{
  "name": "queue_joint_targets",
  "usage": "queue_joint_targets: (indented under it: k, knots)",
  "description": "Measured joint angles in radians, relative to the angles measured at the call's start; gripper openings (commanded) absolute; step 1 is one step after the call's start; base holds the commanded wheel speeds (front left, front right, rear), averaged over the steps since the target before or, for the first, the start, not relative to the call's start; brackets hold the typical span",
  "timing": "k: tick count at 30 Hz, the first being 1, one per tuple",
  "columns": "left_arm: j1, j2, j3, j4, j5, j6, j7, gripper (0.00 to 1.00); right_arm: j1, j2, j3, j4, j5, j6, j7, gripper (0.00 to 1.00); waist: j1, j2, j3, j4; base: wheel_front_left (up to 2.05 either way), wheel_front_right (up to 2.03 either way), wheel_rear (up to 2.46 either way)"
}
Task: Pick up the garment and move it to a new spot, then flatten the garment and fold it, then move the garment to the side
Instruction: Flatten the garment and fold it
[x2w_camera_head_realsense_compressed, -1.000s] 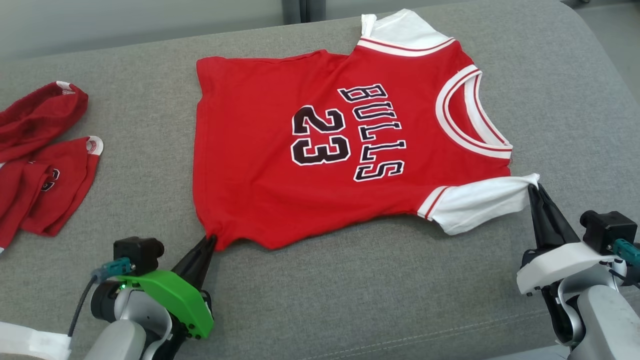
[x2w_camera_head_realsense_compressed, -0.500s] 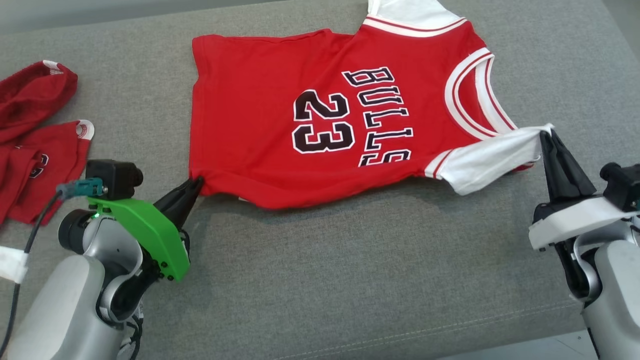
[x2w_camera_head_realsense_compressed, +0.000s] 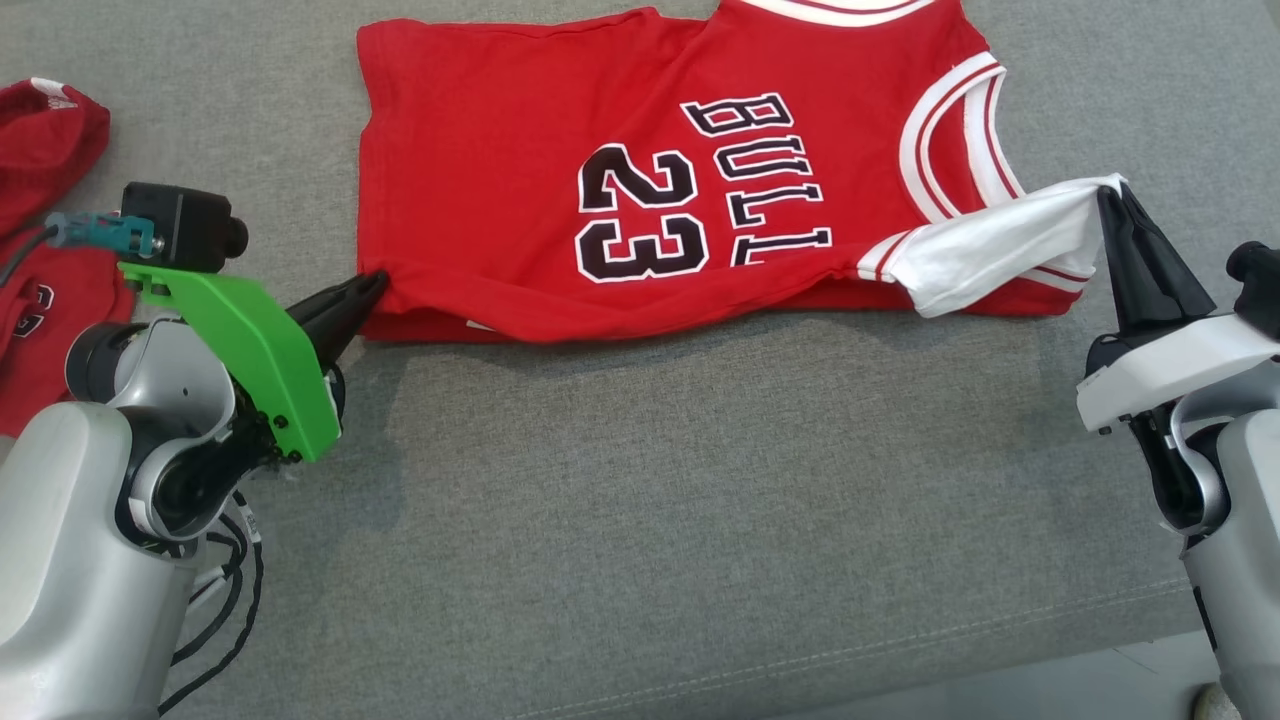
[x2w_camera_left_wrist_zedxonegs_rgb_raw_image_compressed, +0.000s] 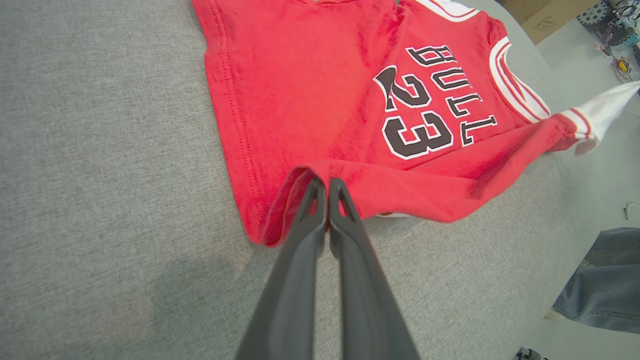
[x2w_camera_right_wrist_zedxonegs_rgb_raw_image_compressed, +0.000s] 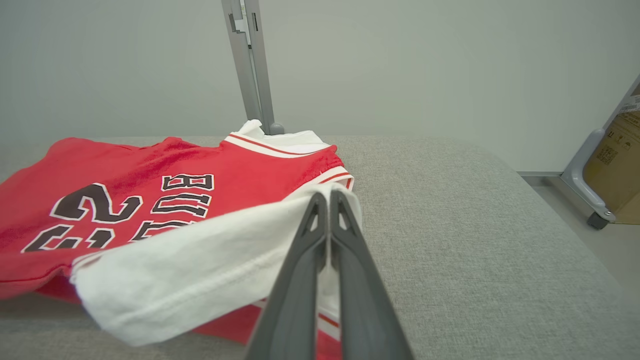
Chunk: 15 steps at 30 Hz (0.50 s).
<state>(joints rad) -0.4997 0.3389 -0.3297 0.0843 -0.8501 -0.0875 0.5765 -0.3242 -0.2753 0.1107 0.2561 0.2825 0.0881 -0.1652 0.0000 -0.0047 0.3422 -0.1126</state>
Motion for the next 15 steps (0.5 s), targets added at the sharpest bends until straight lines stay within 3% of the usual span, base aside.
queue_joint_targets:
  k: [10,15]
  knots:
    - [-0.038,0.001,-0.005,-0.014,-0.055,0.042,0.138,0.0,-0.065,0.006,0.038,0.009,0.02,0.017,0.045,0.0,0.0,0.0,0.012,-0.006,0.0,0.0,0.0]
    - [-0.079,0.022,0.004,-0.03,-0.063,0.062,0.185,0.0,-0.104,-0.02,0.044,0.019,0.019,0.023,0.079,0.0,0.0,0.0,0.019,-0.009,0.0,0.0,0.0]
